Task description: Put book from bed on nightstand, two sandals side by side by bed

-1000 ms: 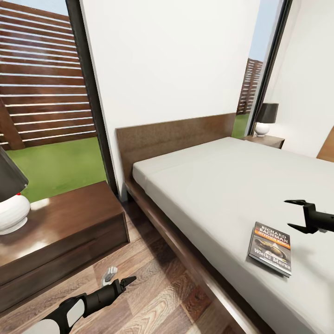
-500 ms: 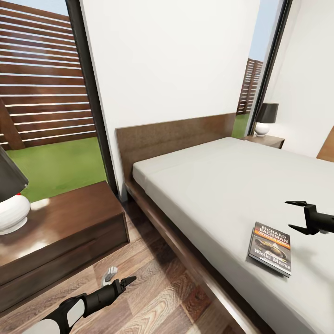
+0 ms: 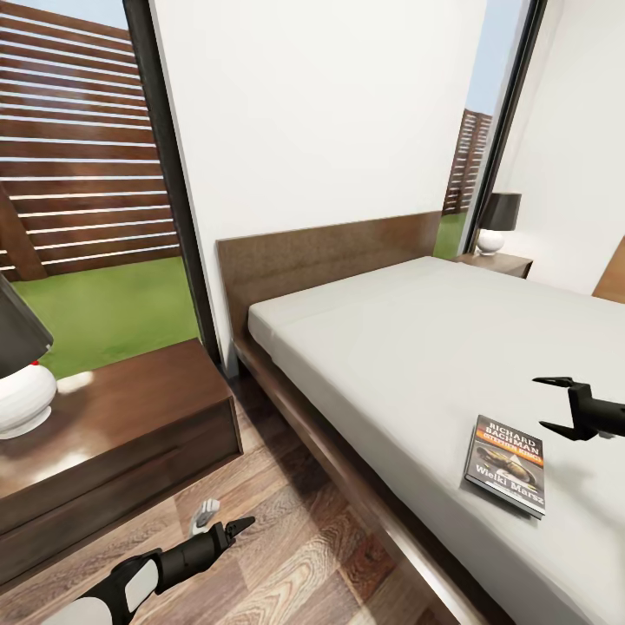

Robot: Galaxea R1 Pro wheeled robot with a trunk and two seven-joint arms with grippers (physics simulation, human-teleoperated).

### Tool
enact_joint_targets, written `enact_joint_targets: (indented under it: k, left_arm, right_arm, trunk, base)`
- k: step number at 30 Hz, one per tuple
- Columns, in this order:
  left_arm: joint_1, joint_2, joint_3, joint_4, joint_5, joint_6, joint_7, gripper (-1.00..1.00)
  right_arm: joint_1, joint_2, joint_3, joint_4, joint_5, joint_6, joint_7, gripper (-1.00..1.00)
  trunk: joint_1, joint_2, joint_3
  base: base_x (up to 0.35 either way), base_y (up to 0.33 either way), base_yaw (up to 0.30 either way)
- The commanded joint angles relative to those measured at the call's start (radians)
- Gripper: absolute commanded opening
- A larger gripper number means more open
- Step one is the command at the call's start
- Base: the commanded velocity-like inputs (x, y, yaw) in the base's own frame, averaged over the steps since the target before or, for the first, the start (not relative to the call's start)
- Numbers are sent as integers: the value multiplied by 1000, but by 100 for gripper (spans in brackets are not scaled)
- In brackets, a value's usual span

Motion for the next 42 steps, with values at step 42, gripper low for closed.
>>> enact_joint_targets:
  k: [42]
  left_arm:
    - [0,1,-3,0,6,4,-2,100]
  right_arm:
    - [-1,7,10,80,35,-47,8,100]
  trunk:
    - [0,0,-1]
  base:
    - [0,0,0]
